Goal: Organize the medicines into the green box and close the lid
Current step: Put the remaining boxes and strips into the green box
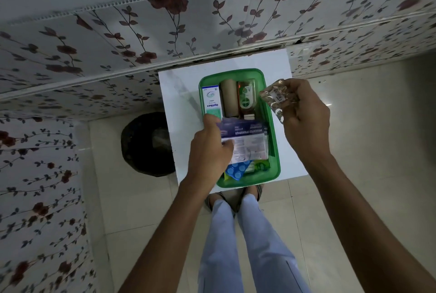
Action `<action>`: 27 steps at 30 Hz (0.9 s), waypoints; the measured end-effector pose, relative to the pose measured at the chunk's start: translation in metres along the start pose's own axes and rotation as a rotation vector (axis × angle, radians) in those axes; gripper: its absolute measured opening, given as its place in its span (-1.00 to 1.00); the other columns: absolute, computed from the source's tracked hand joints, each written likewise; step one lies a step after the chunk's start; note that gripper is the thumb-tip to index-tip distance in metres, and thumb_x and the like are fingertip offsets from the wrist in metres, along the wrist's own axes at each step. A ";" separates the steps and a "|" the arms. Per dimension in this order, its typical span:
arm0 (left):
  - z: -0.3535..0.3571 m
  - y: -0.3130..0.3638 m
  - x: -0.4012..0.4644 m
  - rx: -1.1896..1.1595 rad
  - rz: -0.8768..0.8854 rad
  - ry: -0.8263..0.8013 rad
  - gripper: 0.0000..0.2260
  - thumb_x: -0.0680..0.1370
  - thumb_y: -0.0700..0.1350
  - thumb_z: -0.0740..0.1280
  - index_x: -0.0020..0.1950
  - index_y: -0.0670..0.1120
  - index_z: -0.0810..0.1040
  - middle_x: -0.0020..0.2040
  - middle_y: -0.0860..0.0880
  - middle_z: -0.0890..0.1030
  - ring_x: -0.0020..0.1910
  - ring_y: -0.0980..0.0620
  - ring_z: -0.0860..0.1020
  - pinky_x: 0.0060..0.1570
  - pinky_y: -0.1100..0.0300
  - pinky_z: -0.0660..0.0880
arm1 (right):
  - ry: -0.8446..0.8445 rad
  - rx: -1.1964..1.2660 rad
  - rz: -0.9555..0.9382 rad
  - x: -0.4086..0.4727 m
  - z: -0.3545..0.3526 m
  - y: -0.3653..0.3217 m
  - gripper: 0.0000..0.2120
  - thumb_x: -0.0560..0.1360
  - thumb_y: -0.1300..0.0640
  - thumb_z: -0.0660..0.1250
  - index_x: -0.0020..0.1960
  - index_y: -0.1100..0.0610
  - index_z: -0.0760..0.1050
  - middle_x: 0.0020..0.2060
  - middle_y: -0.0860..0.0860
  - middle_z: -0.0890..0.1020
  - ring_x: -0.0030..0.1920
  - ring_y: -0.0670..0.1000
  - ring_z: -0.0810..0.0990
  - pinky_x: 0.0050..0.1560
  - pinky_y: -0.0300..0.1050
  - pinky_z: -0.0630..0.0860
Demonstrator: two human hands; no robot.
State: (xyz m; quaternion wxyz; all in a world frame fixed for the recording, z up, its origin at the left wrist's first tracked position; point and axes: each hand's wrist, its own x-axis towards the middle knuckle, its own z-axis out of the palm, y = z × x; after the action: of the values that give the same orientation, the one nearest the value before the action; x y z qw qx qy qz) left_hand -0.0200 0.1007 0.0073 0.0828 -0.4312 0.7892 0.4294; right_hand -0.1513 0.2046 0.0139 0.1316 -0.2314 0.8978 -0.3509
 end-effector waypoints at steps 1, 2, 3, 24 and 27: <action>0.000 -0.002 -0.004 0.058 0.013 -0.001 -0.61 0.47 -0.19 0.36 0.21 -0.15 0.27 0.08 -0.22 0.61 -0.01 -0.22 0.59 -0.14 0.07 0.48 | -0.013 -0.009 -0.004 -0.001 -0.001 0.000 -0.62 0.41 0.42 0.16 0.17 0.17 0.44 0.02 0.11 0.64 -0.10 -0.06 0.49 -0.18 -0.67 0.26; 0.001 -0.005 -0.009 0.109 0.040 0.002 -0.57 0.47 -0.17 0.36 0.26 -0.13 0.25 0.08 -0.21 0.62 -0.01 -0.22 0.59 -0.13 0.04 0.49 | -0.028 -0.017 -0.008 -0.003 -0.001 0.001 -0.61 0.40 0.43 0.17 0.18 0.17 0.44 0.03 0.12 0.64 -0.10 -0.06 0.48 -0.18 -0.69 0.26; 0.003 -0.008 -0.012 0.162 0.074 0.004 -0.54 0.48 -0.15 0.35 0.31 -0.11 0.24 0.10 -0.20 0.61 0.02 -0.21 0.58 -0.11 0.01 0.49 | -0.044 -0.023 -0.015 -0.005 -0.002 0.001 -0.60 0.40 0.44 0.17 0.18 0.16 0.43 0.04 0.12 0.64 -0.09 -0.06 0.49 -0.18 -0.69 0.26; 0.021 -0.016 -0.010 0.603 0.329 0.055 -0.64 0.45 0.07 0.34 0.17 -0.09 0.55 0.32 -0.10 0.46 0.35 -0.20 0.30 0.26 -0.11 0.21 | -0.272 -0.057 0.085 0.013 0.039 -0.024 -0.60 0.45 0.22 0.30 0.27 0.16 0.36 0.09 0.15 0.61 -0.01 0.12 0.59 -0.15 -0.17 0.49; 0.015 -0.017 -0.007 0.347 0.295 0.319 -0.71 0.49 -0.14 0.33 0.19 -0.18 0.50 0.20 -0.23 0.51 0.19 -0.26 0.43 0.07 -0.10 0.39 | -0.136 -0.198 -0.008 0.008 0.036 -0.015 -0.64 0.46 0.23 0.26 0.25 0.20 0.39 0.11 0.18 0.58 0.07 0.19 0.53 0.02 0.03 0.45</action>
State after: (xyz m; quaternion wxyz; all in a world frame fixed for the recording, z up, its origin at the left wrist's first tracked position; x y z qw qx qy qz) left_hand -0.0068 0.1123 -0.0088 -0.0332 -0.3532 0.9083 0.2217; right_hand -0.1390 0.1707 -0.0022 0.1673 -0.2699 0.9161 -0.2447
